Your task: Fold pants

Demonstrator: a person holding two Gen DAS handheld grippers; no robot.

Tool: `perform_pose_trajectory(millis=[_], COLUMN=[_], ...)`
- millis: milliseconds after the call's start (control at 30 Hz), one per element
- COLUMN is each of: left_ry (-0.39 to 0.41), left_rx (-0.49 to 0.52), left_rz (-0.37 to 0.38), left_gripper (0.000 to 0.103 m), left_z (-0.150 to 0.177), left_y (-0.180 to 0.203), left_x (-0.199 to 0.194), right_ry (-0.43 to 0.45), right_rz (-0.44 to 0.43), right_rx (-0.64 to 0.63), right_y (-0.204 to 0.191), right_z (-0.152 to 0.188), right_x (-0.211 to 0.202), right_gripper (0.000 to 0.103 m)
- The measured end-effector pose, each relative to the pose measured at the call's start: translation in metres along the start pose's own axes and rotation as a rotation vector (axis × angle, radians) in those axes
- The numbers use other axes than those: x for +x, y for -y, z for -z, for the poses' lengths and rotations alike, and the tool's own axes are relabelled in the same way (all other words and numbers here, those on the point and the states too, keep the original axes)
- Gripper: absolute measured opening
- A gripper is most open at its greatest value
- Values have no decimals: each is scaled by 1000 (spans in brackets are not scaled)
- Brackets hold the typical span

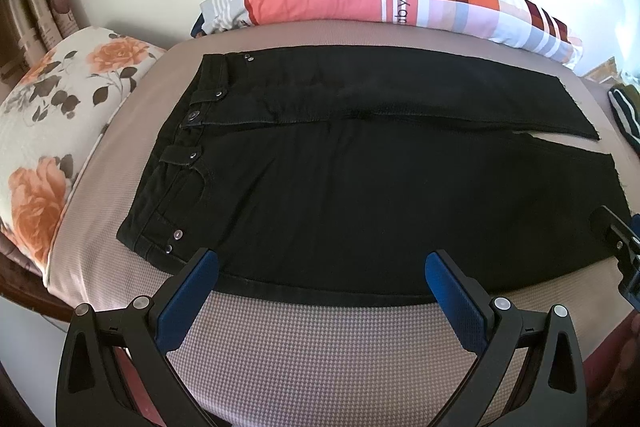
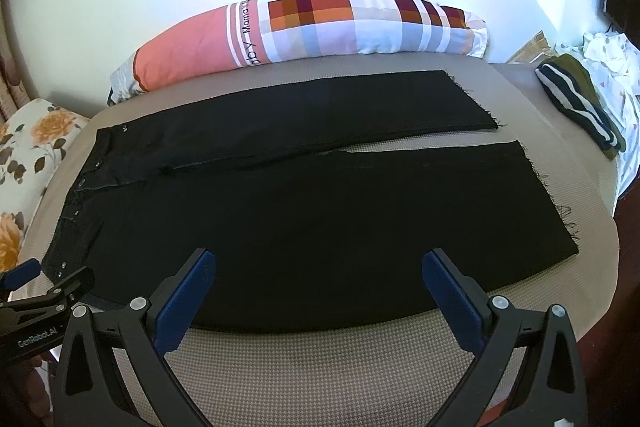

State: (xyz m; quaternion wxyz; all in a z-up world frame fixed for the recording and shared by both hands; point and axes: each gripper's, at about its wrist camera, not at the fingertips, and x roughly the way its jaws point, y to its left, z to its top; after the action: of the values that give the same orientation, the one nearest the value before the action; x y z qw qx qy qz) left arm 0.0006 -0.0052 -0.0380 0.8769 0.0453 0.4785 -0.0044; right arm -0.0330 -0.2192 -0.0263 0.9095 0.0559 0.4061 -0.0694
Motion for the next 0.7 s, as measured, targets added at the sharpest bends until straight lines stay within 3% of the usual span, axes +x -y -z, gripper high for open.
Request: perform_pose_trajectory(millis=[700], left_ry=[12], left_rx=[11], left_rz=[16], left_gripper=[102], left_z=[0], left_y=[3], left_x=[-4], right_ry=[-9], right_rz=[1], right_rx=[-19], right_y=[-5], right_z=[-1], right_x=[0], right_gripper=[103])
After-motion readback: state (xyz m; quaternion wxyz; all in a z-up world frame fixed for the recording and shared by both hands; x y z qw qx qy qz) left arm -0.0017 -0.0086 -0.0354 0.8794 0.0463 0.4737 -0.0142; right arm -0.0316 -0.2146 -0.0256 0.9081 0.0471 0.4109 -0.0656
